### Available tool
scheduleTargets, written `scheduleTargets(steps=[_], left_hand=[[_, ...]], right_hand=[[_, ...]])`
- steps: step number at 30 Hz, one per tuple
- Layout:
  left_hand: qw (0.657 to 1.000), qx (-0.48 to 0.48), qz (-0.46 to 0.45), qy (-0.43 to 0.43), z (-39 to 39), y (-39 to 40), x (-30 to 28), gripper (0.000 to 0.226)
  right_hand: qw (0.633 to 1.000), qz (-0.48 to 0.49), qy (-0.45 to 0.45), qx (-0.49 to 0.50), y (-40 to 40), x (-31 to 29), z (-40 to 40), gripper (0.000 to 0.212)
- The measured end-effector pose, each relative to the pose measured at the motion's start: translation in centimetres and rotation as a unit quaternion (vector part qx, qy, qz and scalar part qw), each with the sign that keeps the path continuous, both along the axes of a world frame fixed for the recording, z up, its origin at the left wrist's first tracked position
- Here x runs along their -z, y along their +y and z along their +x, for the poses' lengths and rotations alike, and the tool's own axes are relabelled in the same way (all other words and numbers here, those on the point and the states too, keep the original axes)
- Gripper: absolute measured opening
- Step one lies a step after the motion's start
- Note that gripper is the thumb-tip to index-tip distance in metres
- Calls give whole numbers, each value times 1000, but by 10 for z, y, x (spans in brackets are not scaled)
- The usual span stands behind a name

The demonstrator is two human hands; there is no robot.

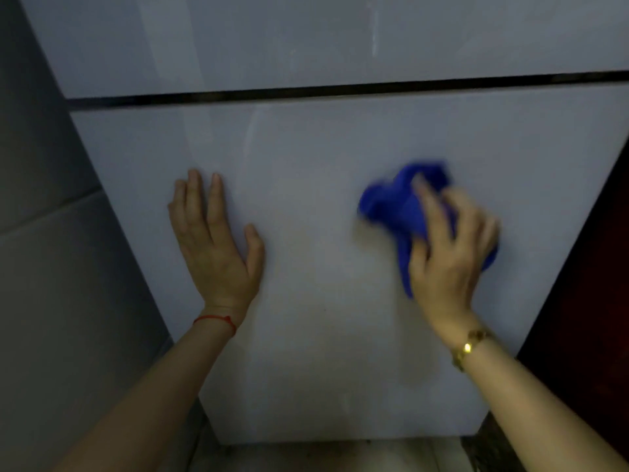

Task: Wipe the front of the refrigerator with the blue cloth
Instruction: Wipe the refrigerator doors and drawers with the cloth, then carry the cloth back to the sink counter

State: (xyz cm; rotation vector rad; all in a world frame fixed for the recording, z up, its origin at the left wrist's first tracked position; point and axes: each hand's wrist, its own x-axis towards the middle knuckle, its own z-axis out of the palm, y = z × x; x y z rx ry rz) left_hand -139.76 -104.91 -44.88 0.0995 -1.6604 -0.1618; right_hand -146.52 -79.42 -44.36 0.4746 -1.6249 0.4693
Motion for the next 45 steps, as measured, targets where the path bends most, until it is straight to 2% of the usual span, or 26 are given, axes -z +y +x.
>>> scheduleTargets(steps=[2, 3, 4, 6, 9, 14, 16, 18, 19, 21, 23, 24, 26, 27, 29, 30, 33, 36, 37, 42, 45], left_hand=[[1000, 1, 2, -3, 0, 1, 0, 61], [1000, 2, 5, -5, 0, 1, 0, 60], [1000, 3, 8, -7, 0, 1, 0, 61], [1000, 6, 15, -12, 1, 0, 0, 62], [1000, 9, 21, -20, 4, 0, -1, 63], [998, 39, 20, -52, 15, 2, -2, 63], [995, 52, 31, -74, 24, 5, -3, 60], [993, 56, 40, -101, 38, 10, -8, 56], [990, 64, 42, -118, 46, 13, -13, 53], [978, 107, 57, -168, 67, 20, -30, 42], [948, 162, 101, -255, 92, 31, -58, 35], [921, 189, 136, -313, 106, 35, -82, 34], [854, 222, 203, -423, 138, 44, -129, 34], [821, 231, 230, -468, 154, 47, -153, 35], [776, 225, 252, -532, 188, 52, -203, 35], [759, 218, 251, -559, 206, 56, -229, 32], [703, 183, 286, -626, 260, 71, -304, 23], [632, 140, 373, -665, 312, 88, -364, 23], [616, 132, 391, -671, 329, 92, -377, 23], [576, 94, 422, -694, 387, 122, -423, 18], [528, 94, 432, -725, 395, 127, -419, 18]], right_hand=[[994, -110, -2, -19, -13, -45, -1, 41], [993, -116, 7, -18, -25, -54, 1, 41], [996, -90, 17, -17, -36, -54, 4, 42], [999, 25, 41, -15, -56, -30, 12, 44], [978, 201, 60, -20, -65, 31, 24, 40], [972, 233, -15, -35, -35, 79, 32, 45], [966, 240, -73, -56, -18, 79, 40, 43], [949, 225, -200, -92, 0, 66, 54, 41], [931, 195, -283, -120, 8, 55, 64, 41], [867, 86, -451, -193, 19, 23, 83, 33], [775, -58, -573, -261, 26, -20, 104, 14], [711, -130, -625, -296, 30, -52, 116, 6], [587, -245, -692, -342, 44, -109, 141, 5], [550, -277, -709, -345, 52, -138, 155, 14], [529, -279, -738, -314, 69, -193, 183, 43], [528, -267, -752, -291, 78, -220, 197, 43], [532, -253, -771, -242, 107, -289, 242, 12], [549, -197, -796, -162, 138, -351, 289, 18], [541, -185, -810, -134, 149, -366, 305, 23], [445, -108, -888, -29, 206, -394, 382, 39], [409, -130, -903, 14, 236, -393, 410, 44]])
